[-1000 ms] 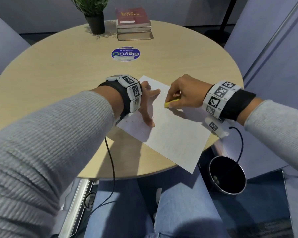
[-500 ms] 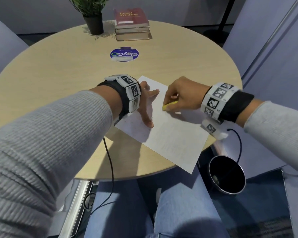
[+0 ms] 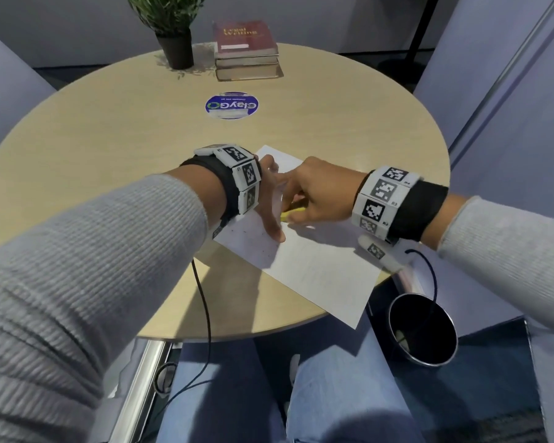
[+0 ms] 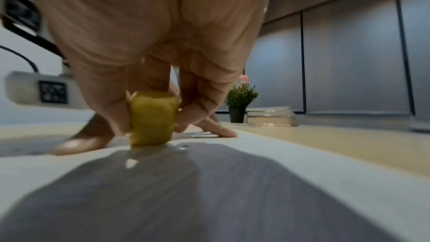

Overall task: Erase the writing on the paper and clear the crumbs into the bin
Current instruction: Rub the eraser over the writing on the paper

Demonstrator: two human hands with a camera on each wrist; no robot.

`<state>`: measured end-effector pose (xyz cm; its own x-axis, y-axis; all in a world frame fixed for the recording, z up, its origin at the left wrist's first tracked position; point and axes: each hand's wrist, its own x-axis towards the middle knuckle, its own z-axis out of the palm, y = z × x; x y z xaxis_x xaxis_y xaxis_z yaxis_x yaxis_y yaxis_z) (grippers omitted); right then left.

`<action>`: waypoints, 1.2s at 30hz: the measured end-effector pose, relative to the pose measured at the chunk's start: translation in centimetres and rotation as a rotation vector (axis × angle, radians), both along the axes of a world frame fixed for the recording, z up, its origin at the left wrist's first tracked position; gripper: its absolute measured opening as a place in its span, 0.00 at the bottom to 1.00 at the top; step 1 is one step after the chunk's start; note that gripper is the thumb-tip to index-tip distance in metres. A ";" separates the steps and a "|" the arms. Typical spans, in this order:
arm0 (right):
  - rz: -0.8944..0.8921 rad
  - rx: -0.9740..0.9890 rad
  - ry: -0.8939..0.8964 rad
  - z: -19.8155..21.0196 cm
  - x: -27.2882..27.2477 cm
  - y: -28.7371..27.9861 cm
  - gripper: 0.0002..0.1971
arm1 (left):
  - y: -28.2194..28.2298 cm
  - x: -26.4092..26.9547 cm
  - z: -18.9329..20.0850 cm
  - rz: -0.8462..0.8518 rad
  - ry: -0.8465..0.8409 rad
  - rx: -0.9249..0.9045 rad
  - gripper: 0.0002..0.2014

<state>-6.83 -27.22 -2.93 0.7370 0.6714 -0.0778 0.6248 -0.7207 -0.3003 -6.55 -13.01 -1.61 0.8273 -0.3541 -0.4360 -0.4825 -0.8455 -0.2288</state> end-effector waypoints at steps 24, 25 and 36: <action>-0.118 0.057 -0.004 0.6 -0.2 -0.5 0.08 | 3.0 1.3 1.6 -0.076 0.187 -0.165 0.53; -0.117 0.027 -0.016 0.2 -0.5 -0.5 0.07 | 2.6 1.3 1.4 -0.088 0.202 -0.154 0.52; -0.093 0.020 0.026 -0.1 -1.6 0.0 0.06 | 1.7 0.9 0.9 -0.057 0.260 -0.070 0.51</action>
<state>-8.47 -27.17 -3.01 0.7941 0.6018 -0.0848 0.5474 -0.7689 -0.3304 -5.69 -11.32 -0.70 0.6686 -0.4334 -0.6042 -0.5645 -0.8247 -0.0331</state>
